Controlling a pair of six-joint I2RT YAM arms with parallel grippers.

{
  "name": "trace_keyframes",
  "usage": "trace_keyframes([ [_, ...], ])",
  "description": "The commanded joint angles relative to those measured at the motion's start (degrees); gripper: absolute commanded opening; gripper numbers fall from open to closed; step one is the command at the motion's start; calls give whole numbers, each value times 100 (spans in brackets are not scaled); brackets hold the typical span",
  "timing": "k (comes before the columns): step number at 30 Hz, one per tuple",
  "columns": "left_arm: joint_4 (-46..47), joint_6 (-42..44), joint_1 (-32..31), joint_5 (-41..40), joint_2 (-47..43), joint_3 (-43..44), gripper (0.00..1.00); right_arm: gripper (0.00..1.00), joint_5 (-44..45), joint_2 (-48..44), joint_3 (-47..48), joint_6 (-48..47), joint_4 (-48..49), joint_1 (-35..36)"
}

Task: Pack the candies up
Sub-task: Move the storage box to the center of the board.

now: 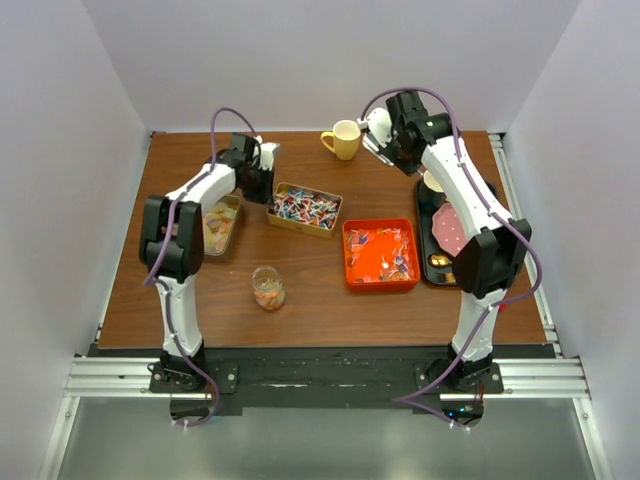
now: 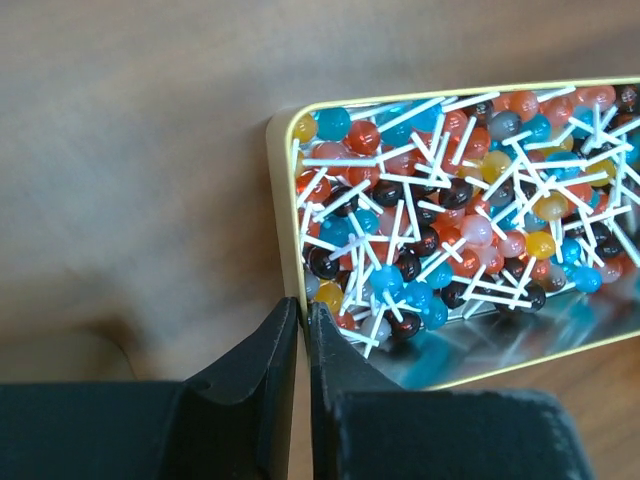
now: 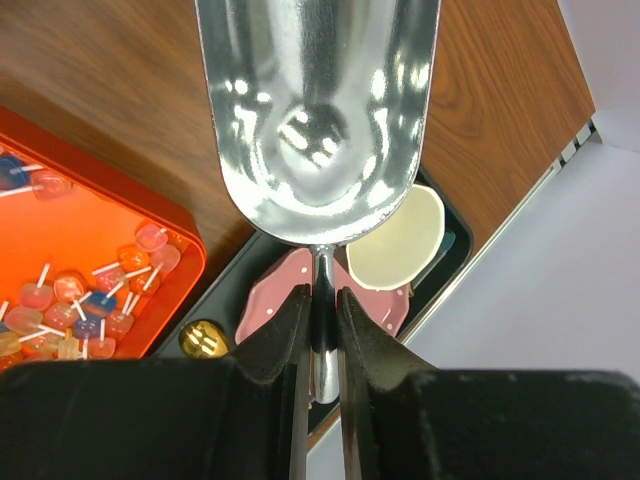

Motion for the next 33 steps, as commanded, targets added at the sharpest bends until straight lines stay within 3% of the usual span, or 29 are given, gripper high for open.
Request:
trace_keyframes([
  [1, 35, -221, -192, 328, -1003, -852, 14, 0, -110, 30, 323, 65, 14, 102],
  [2, 44, -248, -218, 355, -1093, -957, 20, 0, -119, 30, 323, 65, 6, 128],
  [6, 35, -581, -332, 434, -1453, -1335, 26, 0, -119, 38, 271, 65, 6, 277],
  [8, -26, -722, -350, 452, -1647, -1433, 38, 0, -110, 12, 253, 39, -12, 374],
  [13, -466, -697, -193, 513, -2234, -1416, 54, 0, -356, -119, 139, -215, -170, 497],
  [15, -379, -609, -78, 697, -2394, -1267, 57, 0, -732, -234, -1, -434, -258, 559],
  [17, -151, -574, 106, 1381, -2517, -1170, 61, 0, -1119, -365, -133, -576, -433, 602],
  [20, 718, -818, 379, 2987, -2561, -1230, 61, 0, -1692, -585, -474, -892, -400, 708],
  [22, 1981, -1581, 510, 4441, -2570, -1598, 61, 0, -1666, -866, -756, -1164, -206, 953],
  [25, 4231, -3092, 511, 5371, -2553, -2275, 60, 0, -1517, -1016, -1039, -1472, -21, 1296],
  [27, 5320, -3961, 511, 5426, -2526, -2652, 59, 0, -1455, -981, -969, -1560, -73, 1463],
  [33, 5502, -4116, 511, 5224, -2508, -2936, 58, 0, -1376, -885, -723, -1693, -162, 1833],
])
